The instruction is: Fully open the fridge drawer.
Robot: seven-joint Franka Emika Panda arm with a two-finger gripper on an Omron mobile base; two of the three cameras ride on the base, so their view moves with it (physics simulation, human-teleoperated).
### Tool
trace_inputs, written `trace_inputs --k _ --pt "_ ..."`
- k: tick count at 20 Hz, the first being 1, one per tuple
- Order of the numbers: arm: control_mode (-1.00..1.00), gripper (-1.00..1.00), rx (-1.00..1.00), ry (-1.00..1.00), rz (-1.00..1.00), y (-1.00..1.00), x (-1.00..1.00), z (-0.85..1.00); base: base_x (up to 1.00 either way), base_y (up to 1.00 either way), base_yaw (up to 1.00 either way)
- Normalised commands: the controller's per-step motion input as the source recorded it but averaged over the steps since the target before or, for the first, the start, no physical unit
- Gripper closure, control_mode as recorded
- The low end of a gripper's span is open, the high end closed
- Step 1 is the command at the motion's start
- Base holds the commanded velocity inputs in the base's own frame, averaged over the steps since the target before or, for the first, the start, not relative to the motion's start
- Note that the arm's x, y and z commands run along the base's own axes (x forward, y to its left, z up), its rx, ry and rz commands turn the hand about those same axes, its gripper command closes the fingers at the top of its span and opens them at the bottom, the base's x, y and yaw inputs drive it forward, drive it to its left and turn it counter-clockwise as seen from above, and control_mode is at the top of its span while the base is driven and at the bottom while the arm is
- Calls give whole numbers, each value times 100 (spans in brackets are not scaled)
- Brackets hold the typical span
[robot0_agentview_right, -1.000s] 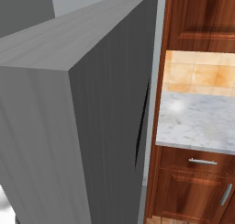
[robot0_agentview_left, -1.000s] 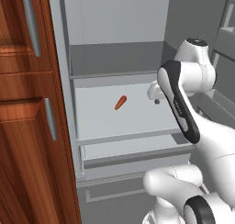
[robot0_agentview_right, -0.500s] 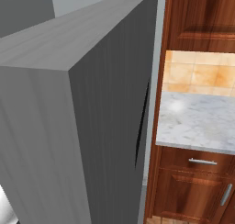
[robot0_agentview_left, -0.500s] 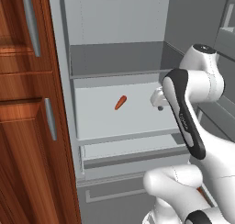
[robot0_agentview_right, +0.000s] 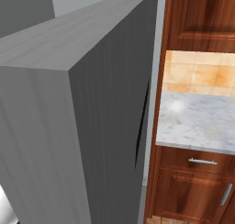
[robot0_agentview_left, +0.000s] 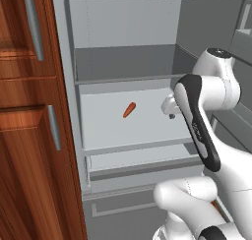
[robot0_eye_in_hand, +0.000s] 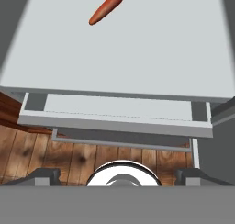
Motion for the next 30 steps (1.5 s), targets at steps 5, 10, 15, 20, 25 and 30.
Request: trace_inputs --k 5,10,15,20,25,30 --pt "-100 -100 0 0 0 0 0 0 0 0 0" --pt "100 -100 0 0 0 0 -13 0 -7 0 0" --pt "100 -100 0 0 0 0 0 0 -37 0 0" --pt "100 -100 0 0 0 0 0 0 -38 0 0" --pt "100 -100 0 0 0 0 0 0 -34 0 0" --pt "100 -100 0 0 0 0 0 0 -35 0 0"
